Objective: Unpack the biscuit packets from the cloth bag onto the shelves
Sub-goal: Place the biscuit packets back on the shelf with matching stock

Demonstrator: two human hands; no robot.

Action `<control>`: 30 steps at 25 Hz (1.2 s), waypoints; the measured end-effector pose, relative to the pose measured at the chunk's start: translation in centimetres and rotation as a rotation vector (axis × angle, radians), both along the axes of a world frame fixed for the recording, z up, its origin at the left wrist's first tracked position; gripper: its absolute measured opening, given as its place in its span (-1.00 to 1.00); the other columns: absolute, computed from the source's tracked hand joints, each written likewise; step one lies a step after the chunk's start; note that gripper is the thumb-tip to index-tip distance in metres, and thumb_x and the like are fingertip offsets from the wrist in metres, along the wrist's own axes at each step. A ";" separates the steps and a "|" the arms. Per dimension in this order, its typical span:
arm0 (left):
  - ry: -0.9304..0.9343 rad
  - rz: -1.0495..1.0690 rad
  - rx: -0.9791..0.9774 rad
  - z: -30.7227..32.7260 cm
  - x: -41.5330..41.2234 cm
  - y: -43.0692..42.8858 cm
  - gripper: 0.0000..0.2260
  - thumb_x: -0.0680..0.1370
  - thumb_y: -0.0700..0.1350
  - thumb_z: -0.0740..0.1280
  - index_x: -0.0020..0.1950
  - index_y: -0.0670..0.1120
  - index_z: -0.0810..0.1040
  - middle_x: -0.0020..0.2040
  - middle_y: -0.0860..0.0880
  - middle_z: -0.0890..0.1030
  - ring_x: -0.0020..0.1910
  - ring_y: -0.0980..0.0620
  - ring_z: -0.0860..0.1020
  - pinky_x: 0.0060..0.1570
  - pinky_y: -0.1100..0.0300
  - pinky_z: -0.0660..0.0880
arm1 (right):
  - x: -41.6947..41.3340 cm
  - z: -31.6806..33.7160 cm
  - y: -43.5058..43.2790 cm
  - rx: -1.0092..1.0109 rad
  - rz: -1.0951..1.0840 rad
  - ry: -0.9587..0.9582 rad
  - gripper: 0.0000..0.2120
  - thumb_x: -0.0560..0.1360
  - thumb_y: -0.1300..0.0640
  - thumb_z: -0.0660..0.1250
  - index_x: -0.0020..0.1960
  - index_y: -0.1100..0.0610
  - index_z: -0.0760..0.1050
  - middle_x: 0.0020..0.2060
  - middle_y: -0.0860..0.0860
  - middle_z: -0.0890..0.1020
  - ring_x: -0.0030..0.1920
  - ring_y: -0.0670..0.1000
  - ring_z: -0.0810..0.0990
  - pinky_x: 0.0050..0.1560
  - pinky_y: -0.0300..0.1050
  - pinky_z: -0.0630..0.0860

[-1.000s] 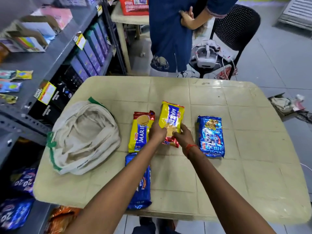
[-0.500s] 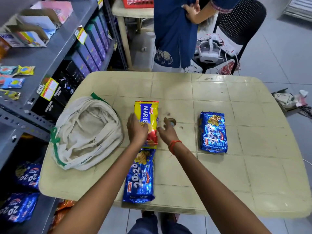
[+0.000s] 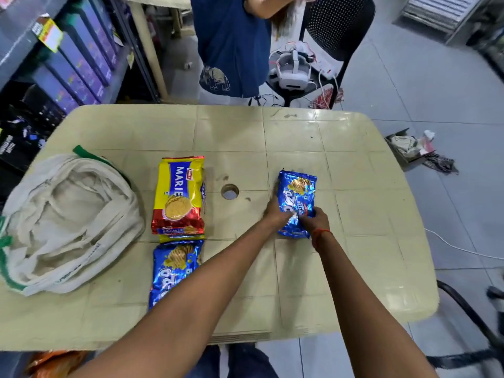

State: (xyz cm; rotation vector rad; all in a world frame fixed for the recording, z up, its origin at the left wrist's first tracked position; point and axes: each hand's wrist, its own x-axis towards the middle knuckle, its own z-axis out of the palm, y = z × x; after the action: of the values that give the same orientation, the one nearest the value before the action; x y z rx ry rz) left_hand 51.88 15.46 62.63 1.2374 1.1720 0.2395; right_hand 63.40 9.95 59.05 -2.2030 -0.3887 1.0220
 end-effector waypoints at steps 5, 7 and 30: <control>0.023 0.200 0.131 4.3 -8.1 -1.4 -0.48 0.36 -0.35 0.34 0.31 -0.22 0.37 0.24 -0.11 0.52 0.22 -0.08 0.52 0.24 0.07 0.46 | -5.2 5.2 -2.8 0.211 0.011 0.508 -0.56 0.37 0.37 0.43 0.18 0.15 0.37 -0.10 0.13 0.62 -0.14 0.10 0.61 -0.15 -0.01 0.57; -0.069 0.257 0.118 5.8 -13.7 -4.3 -0.51 0.42 -0.46 0.30 0.31 -0.19 0.38 0.18 -0.01 0.50 0.21 -0.07 0.52 0.22 0.03 0.50 | -8.0 8.0 -3.8 0.097 0.262 0.622 -0.65 0.41 0.14 0.44 0.13 0.07 0.40 -0.16 0.07 0.61 -0.27 0.02 0.63 -0.18 -0.04 0.63; -0.063 1.059 -0.627 3.0 -29.3 -15.9 -0.69 0.41 0.06 0.46 -0.04 -0.13 0.51 -0.19 -0.06 0.57 -0.28 0.03 0.50 -0.40 0.22 0.48 | -24.8 6.7 -0.8 0.065 0.972 -0.137 -0.25 0.25 -0.22 0.47 0.28 0.14 0.33 0.21 0.20 0.53 0.19 0.20 0.53 0.23 0.14 0.50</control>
State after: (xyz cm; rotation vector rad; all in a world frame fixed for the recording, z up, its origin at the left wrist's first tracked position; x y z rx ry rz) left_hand 22.63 -0.39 65.67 -0.0149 1.5958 0.6215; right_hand 38.61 9.13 65.78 -2.0067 -1.6263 1.2820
